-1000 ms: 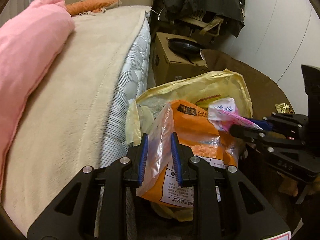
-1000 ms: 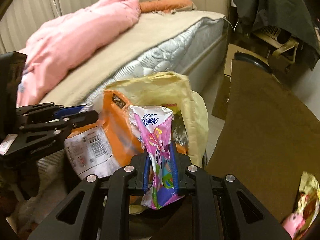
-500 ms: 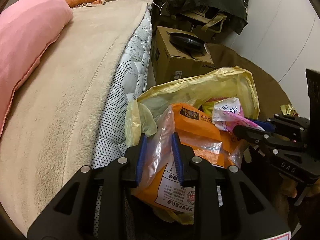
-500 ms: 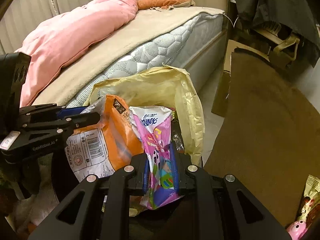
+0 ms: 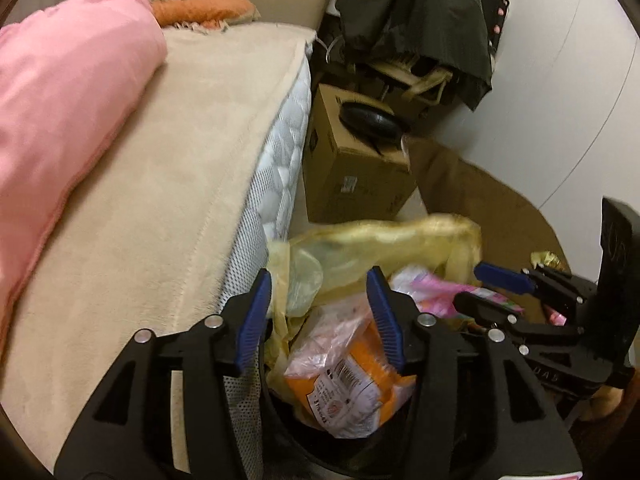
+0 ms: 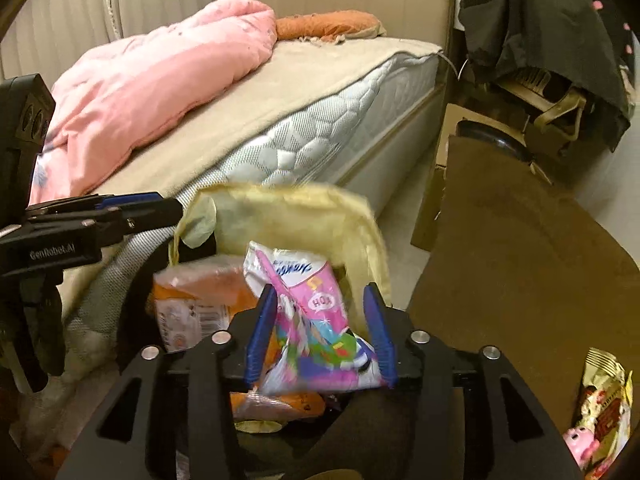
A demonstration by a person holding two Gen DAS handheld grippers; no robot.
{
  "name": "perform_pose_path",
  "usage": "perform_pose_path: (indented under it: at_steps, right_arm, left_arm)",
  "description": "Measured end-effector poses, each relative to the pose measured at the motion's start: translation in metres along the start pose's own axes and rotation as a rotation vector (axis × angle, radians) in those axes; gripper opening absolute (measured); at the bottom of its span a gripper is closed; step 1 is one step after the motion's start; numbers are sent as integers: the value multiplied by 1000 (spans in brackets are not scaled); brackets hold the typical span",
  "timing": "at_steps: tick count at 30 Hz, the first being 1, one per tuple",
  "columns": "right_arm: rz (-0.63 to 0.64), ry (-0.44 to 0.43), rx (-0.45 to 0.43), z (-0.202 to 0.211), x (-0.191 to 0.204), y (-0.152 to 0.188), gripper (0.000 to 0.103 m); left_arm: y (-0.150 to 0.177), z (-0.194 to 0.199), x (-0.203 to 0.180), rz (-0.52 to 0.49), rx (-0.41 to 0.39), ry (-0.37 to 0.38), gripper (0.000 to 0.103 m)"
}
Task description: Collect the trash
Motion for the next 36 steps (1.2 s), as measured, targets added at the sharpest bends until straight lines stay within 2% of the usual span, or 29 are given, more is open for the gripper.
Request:
perform_pose_path:
  at_steps: [7, 12, 15, 16, 22, 27, 34, 36]
  right_arm:
    - [-50, 36, -88, 52, -18, 5, 47]
    - [-87, 72, -123, 84, -38, 18, 48]
    - [-116, 105, -145, 108, -55, 33, 51]
    - [-123, 113, -151, 113, -59, 37, 56]
    - [-188, 204, -173, 156, -101, 77, 56]
    - [-271, 284, -190, 191, -142, 116, 63]
    - [-337, 333, -218, 224, -182, 154, 66]
    - [-356, 340, -197, 231, -193, 168, 66]
  left_arm:
    - [-7, 33, -18, -4, -73, 11, 51]
    - [-4, 43, -44, -28, -79, 32, 51]
    - [0, 45, -65, -50, -73, 47, 51]
    - [2, 45, -74, -60, -69, 57, 51]
    - [23, 38, -134, -125, -37, 138, 51]
    - [47, 29, -188, -192, 6, 214, 51]
    - [77, 12, -256, -266, 67, 309, 51]
    - [81, 6, -277, -281, 78, 346, 51]
Point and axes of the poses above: each gripper's, at about its wrist camera, not at the fingertips, and z roughly against the way its jaws point, x to its left, y to its underside, the point moved 8 cm from there along -z, roughly the way its jaws point, and after that the axes turned 4 degrees about z, right-handed, at the moved point
